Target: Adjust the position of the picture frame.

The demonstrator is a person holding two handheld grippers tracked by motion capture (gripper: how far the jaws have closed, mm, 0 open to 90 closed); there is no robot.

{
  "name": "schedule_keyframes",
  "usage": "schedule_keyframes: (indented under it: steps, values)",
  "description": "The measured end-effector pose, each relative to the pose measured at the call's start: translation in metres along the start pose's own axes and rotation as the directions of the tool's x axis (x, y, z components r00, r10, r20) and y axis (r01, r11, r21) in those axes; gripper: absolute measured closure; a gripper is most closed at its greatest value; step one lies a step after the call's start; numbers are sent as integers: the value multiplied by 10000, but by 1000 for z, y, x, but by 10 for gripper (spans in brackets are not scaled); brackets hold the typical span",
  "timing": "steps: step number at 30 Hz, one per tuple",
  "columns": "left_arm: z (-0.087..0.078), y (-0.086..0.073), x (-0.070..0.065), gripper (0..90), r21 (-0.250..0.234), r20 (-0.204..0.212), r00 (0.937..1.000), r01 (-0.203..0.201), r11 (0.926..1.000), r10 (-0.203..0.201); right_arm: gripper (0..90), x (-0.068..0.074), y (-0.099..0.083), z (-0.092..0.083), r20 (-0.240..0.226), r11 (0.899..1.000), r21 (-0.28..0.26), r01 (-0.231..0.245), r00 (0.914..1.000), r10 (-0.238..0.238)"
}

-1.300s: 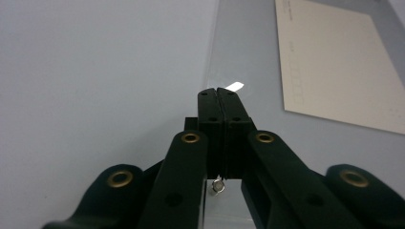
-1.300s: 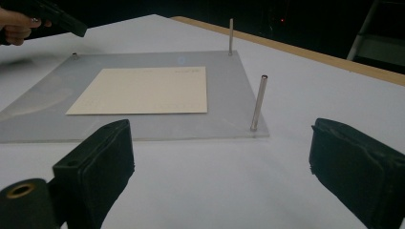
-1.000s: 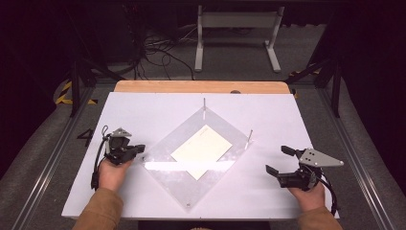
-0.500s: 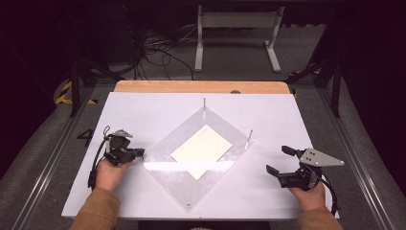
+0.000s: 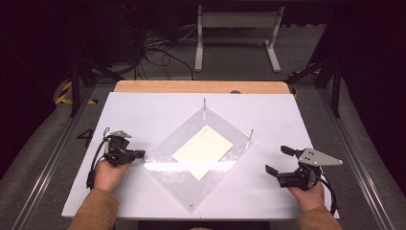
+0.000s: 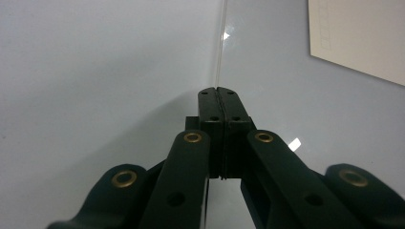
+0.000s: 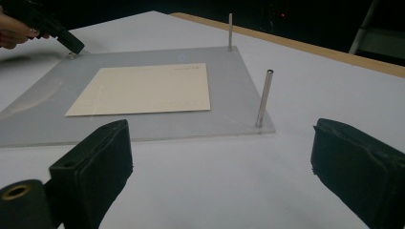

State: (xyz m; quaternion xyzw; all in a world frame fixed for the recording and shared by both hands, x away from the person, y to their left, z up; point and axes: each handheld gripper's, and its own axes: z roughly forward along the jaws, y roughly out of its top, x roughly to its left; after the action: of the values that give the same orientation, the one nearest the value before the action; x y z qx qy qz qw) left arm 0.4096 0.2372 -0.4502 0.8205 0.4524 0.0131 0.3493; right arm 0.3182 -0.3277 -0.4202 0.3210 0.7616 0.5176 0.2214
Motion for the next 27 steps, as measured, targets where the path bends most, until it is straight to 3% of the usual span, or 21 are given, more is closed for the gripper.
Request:
schedule_keyframes:
  steps: [4, 10, 14, 18, 21, 25, 27]
  values:
    - [3, 0, -4, 898, 109, 464, 9989, -47, 9999, 42, 67, 0, 0, 0, 7, 10000, 36, 4, 10000, -4]
    - [10, -1, -19, 898, 375, 1201, 9924, -311, 9988, 264, 67, 0, 1, 1, 2, 10000, 36, 7, 10000, -7]
    - [15, -1, -28, 898, 532, 1851, 9819, -512, 9973, 405, 67, 0, 1, 1, -13, 10000, 47, 21, 10000, -21]
    - [20, -1, -39, 898, 710, 2211, 9739, -675, 9952, 503, 70, 0, 1, 1, -15, 10000, 51, 21, 10000, -21]
    - [24, -2, -45, 898, 702, 2473, 9667, -859, 9938, 660, 139, -1, 0, 1, -16, 9998, 117, -136, 9999, 136]
    - [25, -2, -52, 897, 777, 2528, 9636, -1104, 9908, 875, 208, 0, 2, 2, 145, 9993, 332, -155, 9998, 150]
    - [27, -2, -54, 897, 790, 2800, 9560, -1140, 9903, 877, 255, -1, 2, 4, 243, 9986, 493, -210, 9995, 198]
